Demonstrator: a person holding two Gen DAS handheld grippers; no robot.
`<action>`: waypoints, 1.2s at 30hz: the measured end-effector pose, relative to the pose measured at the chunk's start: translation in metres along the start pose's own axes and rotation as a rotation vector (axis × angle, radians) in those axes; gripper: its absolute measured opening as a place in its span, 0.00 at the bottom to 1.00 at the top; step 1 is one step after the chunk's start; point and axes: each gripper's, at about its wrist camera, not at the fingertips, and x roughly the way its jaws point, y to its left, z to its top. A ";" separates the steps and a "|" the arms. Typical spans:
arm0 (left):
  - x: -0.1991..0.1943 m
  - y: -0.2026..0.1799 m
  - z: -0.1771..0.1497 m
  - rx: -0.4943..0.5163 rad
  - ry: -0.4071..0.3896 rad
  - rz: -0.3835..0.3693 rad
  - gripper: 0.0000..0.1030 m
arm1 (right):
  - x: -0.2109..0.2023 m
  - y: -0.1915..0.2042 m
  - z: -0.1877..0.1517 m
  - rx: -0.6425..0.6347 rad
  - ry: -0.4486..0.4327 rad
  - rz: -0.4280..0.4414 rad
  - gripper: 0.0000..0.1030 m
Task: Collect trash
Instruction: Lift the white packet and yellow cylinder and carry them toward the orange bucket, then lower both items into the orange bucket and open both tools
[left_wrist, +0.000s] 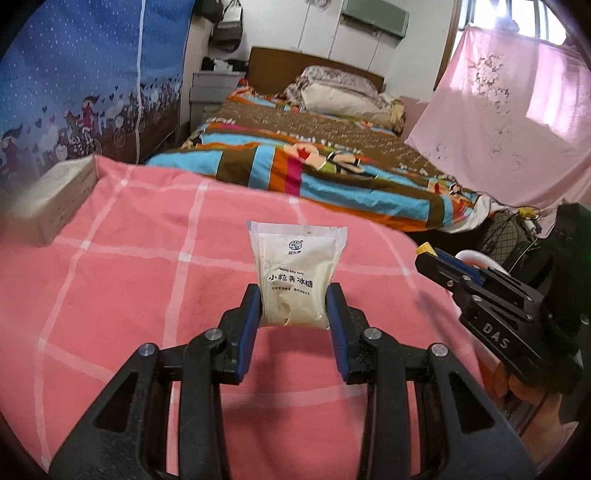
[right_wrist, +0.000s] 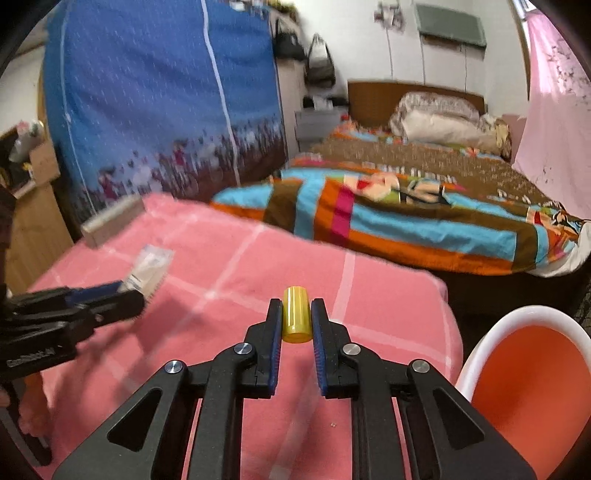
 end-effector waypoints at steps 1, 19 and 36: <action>-0.002 0.000 0.001 0.000 -0.013 -0.006 0.38 | -0.007 0.000 0.000 0.003 -0.032 0.007 0.13; -0.066 -0.065 0.015 0.142 -0.373 -0.094 0.39 | -0.119 -0.017 0.009 0.012 -0.494 -0.024 0.13; -0.066 -0.147 0.002 0.277 -0.373 -0.208 0.39 | -0.176 -0.070 -0.015 0.109 -0.579 -0.147 0.13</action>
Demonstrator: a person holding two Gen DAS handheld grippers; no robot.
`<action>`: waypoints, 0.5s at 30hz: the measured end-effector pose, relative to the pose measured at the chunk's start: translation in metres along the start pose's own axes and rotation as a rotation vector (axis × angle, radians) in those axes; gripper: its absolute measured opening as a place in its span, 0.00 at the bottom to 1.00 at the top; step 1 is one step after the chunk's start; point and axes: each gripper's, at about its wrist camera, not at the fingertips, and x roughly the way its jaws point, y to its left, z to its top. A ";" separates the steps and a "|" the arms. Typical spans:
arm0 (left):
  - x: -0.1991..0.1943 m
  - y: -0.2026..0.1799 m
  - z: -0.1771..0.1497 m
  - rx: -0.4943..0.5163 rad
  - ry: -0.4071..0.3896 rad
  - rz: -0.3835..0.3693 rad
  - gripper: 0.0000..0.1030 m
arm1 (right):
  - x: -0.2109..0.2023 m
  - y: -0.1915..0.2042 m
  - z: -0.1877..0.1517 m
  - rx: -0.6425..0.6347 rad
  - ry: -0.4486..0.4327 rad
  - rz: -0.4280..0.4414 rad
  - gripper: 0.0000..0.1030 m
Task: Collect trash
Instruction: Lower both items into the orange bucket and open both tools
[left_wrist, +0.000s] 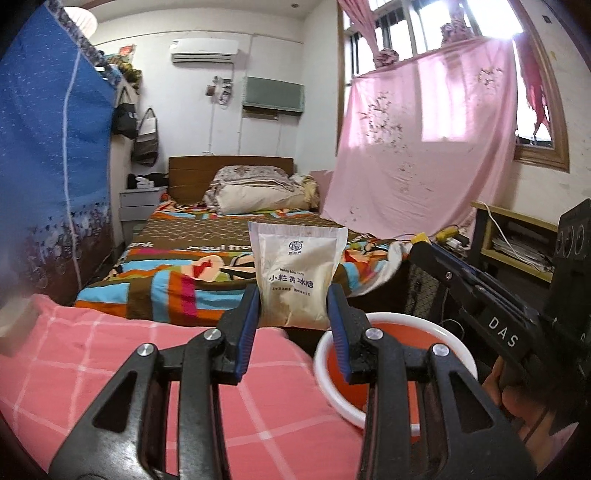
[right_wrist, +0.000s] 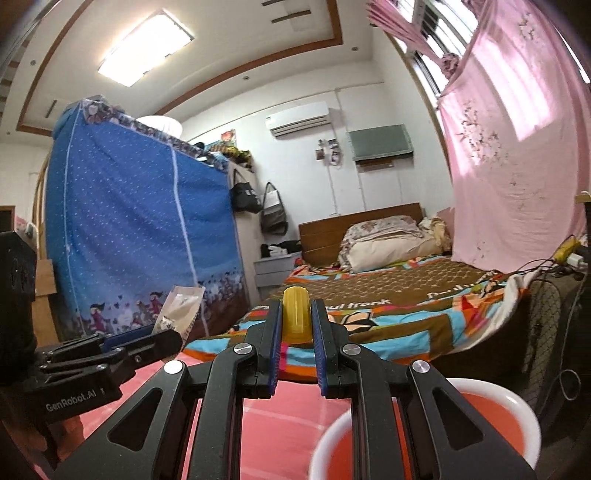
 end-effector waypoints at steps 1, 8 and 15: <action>0.001 -0.004 -0.001 0.005 0.004 -0.009 0.39 | -0.002 -0.003 0.000 0.002 0.000 -0.009 0.13; 0.013 -0.031 -0.008 0.041 0.052 -0.055 0.40 | -0.015 -0.025 -0.004 0.023 0.014 -0.069 0.13; 0.028 -0.054 -0.020 0.072 0.118 -0.083 0.40 | -0.020 -0.041 -0.010 0.044 0.052 -0.121 0.13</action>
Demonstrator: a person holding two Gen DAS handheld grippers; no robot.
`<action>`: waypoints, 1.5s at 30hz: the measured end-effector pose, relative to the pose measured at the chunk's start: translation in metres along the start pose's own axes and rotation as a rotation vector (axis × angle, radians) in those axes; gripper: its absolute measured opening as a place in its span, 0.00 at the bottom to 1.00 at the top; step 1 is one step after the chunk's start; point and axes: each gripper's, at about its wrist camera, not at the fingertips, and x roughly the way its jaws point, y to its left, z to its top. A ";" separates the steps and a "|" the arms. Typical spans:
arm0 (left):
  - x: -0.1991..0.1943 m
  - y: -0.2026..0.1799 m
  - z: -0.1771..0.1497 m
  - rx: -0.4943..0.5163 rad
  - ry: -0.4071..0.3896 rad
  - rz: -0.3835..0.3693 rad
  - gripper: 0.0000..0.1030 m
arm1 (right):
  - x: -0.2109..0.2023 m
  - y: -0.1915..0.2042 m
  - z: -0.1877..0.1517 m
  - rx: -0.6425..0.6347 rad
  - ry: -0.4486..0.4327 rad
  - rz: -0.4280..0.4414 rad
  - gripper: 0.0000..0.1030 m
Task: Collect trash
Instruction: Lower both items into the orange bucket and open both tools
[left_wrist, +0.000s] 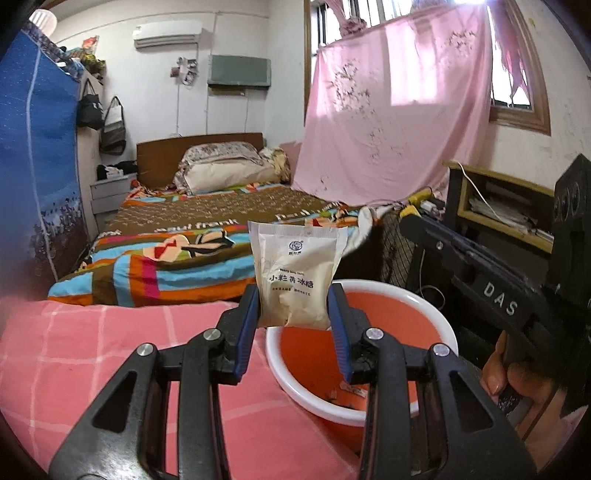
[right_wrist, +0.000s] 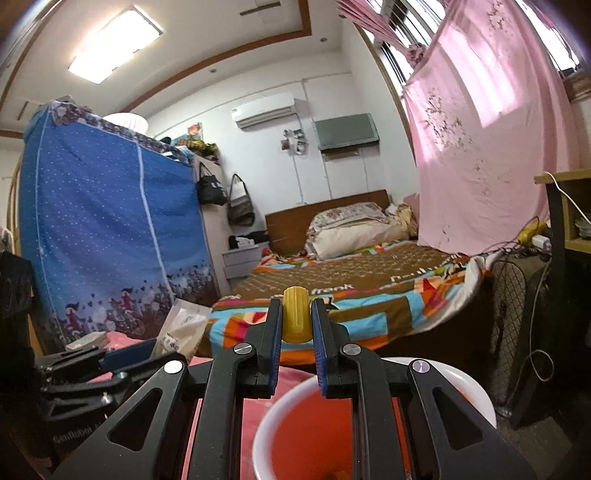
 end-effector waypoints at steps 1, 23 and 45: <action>0.002 -0.002 -0.002 0.002 0.011 -0.004 0.40 | 0.000 -0.001 0.000 0.002 0.006 -0.006 0.13; 0.047 -0.028 -0.013 -0.011 0.236 -0.081 0.43 | 0.011 -0.036 -0.019 0.086 0.180 -0.115 0.14; 0.058 -0.026 -0.016 -0.058 0.291 -0.086 0.59 | 0.013 -0.051 -0.025 0.141 0.244 -0.172 0.29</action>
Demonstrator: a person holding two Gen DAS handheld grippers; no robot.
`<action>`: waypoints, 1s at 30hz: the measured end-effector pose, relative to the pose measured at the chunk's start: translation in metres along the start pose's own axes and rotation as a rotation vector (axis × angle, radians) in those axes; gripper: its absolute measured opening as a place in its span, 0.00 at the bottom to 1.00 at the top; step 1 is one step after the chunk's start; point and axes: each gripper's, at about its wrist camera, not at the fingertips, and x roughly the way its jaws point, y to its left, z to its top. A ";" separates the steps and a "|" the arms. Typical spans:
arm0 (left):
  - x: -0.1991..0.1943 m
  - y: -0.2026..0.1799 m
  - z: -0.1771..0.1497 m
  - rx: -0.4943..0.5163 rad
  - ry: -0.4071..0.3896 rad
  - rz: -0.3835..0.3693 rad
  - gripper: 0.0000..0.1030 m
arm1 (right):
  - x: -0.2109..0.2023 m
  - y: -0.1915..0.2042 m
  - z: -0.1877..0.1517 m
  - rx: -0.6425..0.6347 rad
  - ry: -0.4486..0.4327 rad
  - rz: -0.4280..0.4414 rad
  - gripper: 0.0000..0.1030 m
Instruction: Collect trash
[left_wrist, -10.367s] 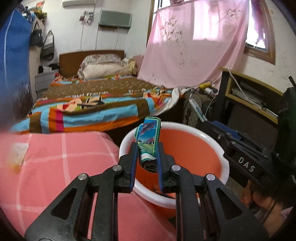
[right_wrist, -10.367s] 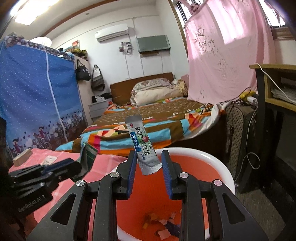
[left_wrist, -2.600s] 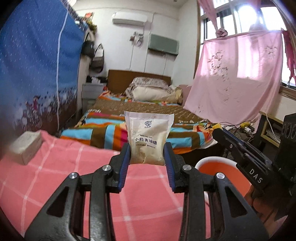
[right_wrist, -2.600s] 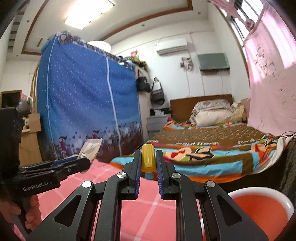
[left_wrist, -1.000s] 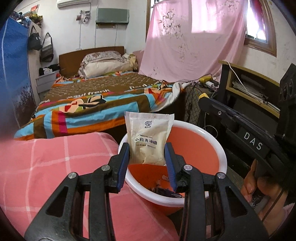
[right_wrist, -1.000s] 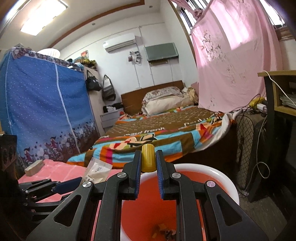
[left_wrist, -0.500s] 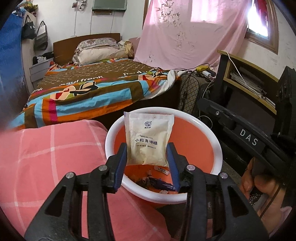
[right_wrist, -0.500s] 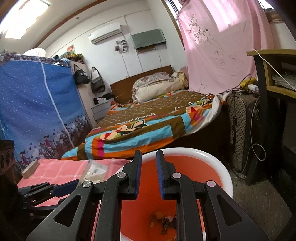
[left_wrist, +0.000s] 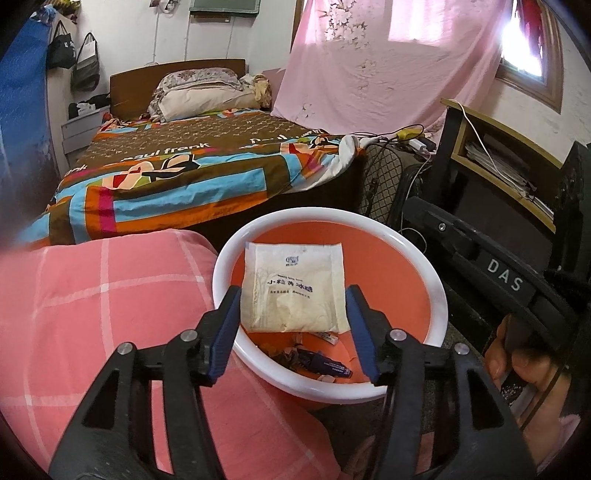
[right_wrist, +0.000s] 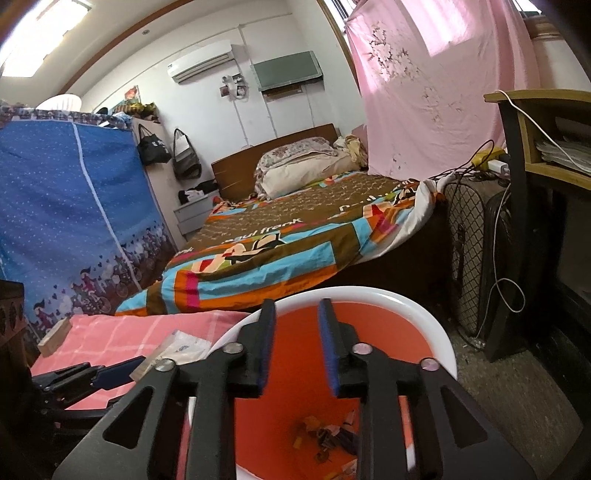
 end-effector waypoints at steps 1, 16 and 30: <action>0.000 0.001 0.000 -0.002 -0.001 0.001 0.60 | 0.000 0.000 0.000 0.002 -0.002 0.001 0.31; -0.016 0.022 0.001 -0.080 -0.077 0.033 0.78 | -0.002 -0.001 0.003 0.003 -0.016 -0.010 0.43; -0.048 0.051 -0.007 -0.155 -0.199 0.160 1.00 | -0.004 0.012 0.003 -0.026 -0.045 -0.022 0.79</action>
